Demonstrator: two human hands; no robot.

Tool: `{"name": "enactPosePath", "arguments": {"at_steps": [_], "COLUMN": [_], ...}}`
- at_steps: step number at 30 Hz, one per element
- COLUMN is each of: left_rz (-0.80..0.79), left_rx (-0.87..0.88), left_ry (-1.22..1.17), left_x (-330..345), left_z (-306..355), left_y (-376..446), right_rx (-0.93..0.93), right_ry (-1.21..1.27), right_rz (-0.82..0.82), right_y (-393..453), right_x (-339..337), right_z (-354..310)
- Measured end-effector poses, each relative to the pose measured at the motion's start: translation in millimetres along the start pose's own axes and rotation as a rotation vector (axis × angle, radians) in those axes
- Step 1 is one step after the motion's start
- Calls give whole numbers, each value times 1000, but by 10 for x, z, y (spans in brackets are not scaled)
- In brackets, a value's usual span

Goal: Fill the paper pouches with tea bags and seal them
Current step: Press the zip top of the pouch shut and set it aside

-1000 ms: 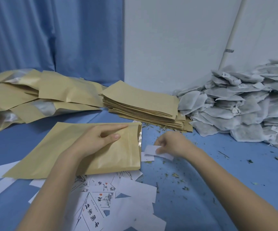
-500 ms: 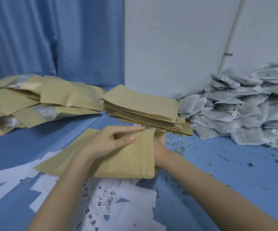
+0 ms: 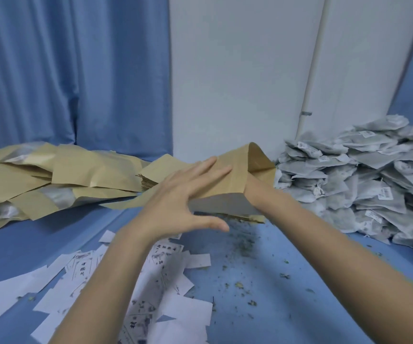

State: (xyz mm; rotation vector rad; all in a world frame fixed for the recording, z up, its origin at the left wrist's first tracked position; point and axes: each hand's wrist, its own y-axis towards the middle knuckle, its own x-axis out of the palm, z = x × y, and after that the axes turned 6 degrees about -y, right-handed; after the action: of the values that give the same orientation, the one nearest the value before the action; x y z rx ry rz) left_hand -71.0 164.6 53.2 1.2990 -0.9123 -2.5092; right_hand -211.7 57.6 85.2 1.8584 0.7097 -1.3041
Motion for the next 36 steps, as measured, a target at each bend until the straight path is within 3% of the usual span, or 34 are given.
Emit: {"name": "enactPosePath", "arguments": {"at_steps": [3, 7, 12, 17, 22, 24, 29, 32, 36], "left_rz": [131, 211, 317, 355, 442, 435, 246, 179, 366], "left_rx": [65, -6, -110, -156, -366, -419, -407, -334, -328], "left_ry": [-78, -252, -494, -675, -891, -992, -1152, -1128, -949], "left_x": [-10, -52, -3, 65, 65, 79, 96, 73, 195], "left_z": [147, 293, 447, 536, 514, 532, 534, 527, 584], "left_y": [131, 219, 353, 463, 550, 586, 638, 690, 804], "right_rx": [23, 37, 7, -47, -34, -80, -101, -64, -22], "right_ry": [-19, -61, -157, -53, 17, 22, -57, -165, -280], "right_rz": [75, -73, -99, 87, 301, 268, 213, 168, 149], "right_y": [-65, -138, -285, -467, -661, -723, -698, -654, -628], "right_x": [-250, -693, -1050, -1309, -1570, -1630, -1627, -1591, -1549], "right_z": [-20, -97, 17, 101, 326, 392, 488, 570, 674]}}
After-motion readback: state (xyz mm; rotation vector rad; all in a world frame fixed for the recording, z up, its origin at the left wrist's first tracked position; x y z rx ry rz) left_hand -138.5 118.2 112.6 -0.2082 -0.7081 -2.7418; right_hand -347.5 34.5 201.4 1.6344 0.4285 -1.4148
